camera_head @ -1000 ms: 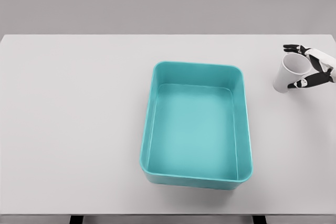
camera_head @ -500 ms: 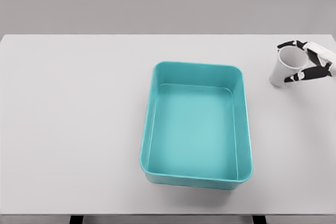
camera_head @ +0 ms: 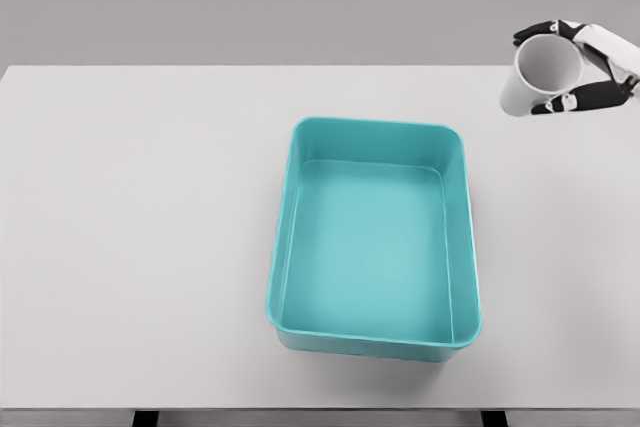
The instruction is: Put the paper cup into the basket with your right arm
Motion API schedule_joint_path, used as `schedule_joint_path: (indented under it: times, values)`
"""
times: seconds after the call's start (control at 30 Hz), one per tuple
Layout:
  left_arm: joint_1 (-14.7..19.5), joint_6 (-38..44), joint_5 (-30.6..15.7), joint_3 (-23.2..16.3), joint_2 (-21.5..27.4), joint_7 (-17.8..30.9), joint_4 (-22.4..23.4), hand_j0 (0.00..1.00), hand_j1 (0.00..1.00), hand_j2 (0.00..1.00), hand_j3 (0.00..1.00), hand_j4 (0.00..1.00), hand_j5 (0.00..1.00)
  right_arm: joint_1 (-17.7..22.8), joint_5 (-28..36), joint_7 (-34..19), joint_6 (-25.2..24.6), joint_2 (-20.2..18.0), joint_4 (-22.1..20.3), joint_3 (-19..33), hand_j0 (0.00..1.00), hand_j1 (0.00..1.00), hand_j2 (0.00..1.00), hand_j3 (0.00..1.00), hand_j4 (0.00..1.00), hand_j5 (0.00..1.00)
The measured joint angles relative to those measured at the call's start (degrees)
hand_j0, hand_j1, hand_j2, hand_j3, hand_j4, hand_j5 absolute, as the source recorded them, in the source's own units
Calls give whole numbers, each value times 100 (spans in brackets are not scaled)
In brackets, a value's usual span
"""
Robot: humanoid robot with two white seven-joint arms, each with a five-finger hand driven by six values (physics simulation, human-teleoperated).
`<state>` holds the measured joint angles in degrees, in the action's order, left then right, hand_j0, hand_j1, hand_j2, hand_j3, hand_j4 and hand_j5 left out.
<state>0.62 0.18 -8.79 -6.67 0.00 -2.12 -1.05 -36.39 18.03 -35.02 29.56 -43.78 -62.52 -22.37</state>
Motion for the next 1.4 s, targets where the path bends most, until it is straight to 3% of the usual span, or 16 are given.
schedule_joint_path:
  times: [0.4,0.67,0.97,1.27,1.4]
  values:
    - [0,0,0,0,0,0,-1,100,100,100,100,100,100,141,-11,-2,164,-26,-1389,-19,73,73,73,73,73,73]
    - [0,0,0,0,0,0,1,100,100,100,100,100,100,114,-219,-3,152,-20,-2244,-552,73,73,73,73,73,73]
    - [0,0,0,0,0,0,2,100,100,100,100,100,100,97,-1406,-3,103,41,-2591,-962,73,73,73,73,73,73]
    - [0,0,0,0,0,0,1,100,100,100,100,100,100,53,-2189,-1,50,237,-2833,-1313,72,72,72,72,72,72]
    - [0,0,0,0,0,0,0,100,100,100,100,100,100,53,-2880,-1,-263,328,-3022,-1454,72,72,72,72,72,72]
